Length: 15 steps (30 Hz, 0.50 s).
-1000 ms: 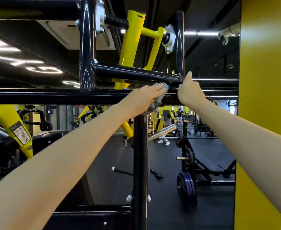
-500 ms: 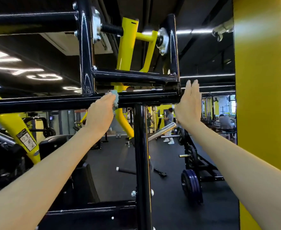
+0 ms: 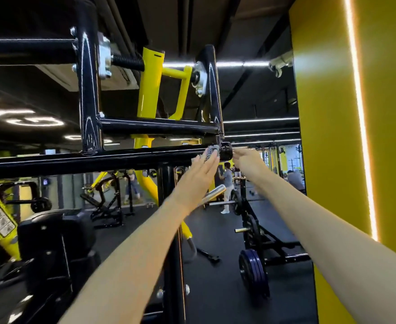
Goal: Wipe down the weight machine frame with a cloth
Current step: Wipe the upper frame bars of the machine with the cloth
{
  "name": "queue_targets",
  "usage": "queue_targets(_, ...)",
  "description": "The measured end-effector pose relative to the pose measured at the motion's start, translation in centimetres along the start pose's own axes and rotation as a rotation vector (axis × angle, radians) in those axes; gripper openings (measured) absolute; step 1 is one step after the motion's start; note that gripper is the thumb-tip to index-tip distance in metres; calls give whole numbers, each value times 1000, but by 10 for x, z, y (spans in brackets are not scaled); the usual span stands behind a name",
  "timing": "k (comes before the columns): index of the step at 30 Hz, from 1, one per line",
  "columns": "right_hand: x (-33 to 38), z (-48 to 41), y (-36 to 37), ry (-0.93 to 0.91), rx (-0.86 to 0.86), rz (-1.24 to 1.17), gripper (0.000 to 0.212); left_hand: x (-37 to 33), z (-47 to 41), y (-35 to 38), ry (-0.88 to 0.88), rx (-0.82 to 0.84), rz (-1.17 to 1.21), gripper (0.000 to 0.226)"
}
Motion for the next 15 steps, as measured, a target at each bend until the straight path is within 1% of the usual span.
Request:
queue_targets(3, -4, 2, -11, 46, 9, 48, 47, 25, 0, -17, 437, 94, -175, 62)
queue_targets(4, -5, 1, -14, 64, -9, 39, 46, 28, -1, -23, 544, 108, -212, 56)
queue_targets(7, -3, -5, -18, 111, -94, -3, 41, 17, -10, -35, 760, 25, -365, 42)
queue_targets(9, 1, -7, -15, 109, -130, 9, 36, 4, -25, -29, 873, 38, -491, 37)
queue_targets(11, 4, -6, -10, 90, -134, 87, 36, -3, -44, -26, 942, 87, -675, 35)
queue_targets(13, 4, -3, -6, 49, -129, 192, 35, -4, -60, -20, 883, 205, -907, 30)
queue_targets(15, 0, -3, -3, -15, -139, 273, 34, -2, -68, -20, 830, 333, -1056, 26)
Point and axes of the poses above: each hand's wrist, its own z-axis away from the middle knuckle, its own y-axis out of the palm, x = y × z, the point moved 1 cm from there along -z, towards the middle knuckle, and after that the axes turned 1 degree about y, right-handed, at the moved point
